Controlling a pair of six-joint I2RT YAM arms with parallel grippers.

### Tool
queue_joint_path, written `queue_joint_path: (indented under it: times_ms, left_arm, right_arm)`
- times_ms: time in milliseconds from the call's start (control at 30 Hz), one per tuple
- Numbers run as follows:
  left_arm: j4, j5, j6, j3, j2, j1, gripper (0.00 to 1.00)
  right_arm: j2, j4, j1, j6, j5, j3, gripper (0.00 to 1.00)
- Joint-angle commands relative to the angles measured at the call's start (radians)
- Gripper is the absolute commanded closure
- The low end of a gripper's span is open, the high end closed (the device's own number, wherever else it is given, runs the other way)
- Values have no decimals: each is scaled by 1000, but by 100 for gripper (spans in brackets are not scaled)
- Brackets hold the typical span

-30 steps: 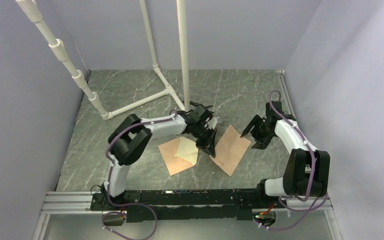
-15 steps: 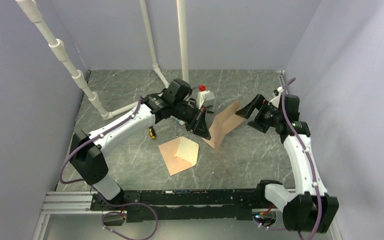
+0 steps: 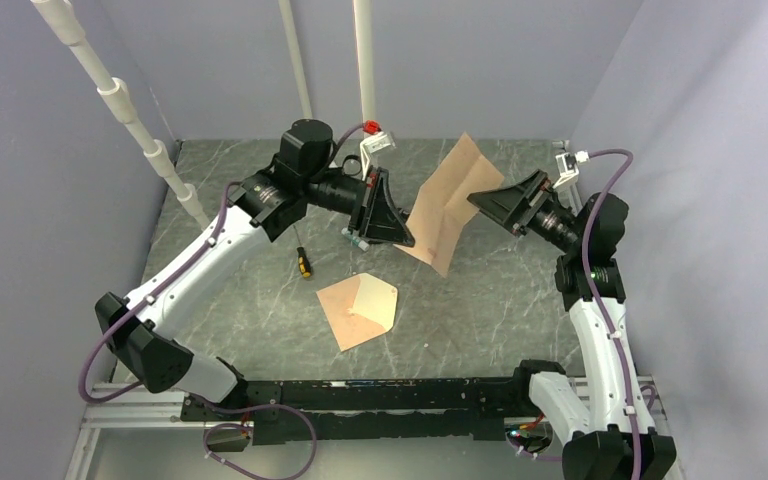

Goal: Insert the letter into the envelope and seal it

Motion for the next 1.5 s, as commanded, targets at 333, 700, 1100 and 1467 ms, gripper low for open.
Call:
queue_joint_path:
  times_ms: [333, 700, 1100, 1467]
  left_arm:
    - [215, 125, -133, 46, -66, 0, 98]
    - [88, -13, -122, 86, -76, 81, 25]
    - [257, -38, -328, 49, -22, 138, 12]
    - [436, 62, -401, -20, -35, 135, 43]
  right_arm:
    - [20, 614, 20, 406, -93, 40, 59]
    - [40, 537, 20, 357, -110, 150, 100]
    - [54, 489, 20, 318, -171, 243, 100]
    - [72, 515, 20, 344, -152, 263, 100]
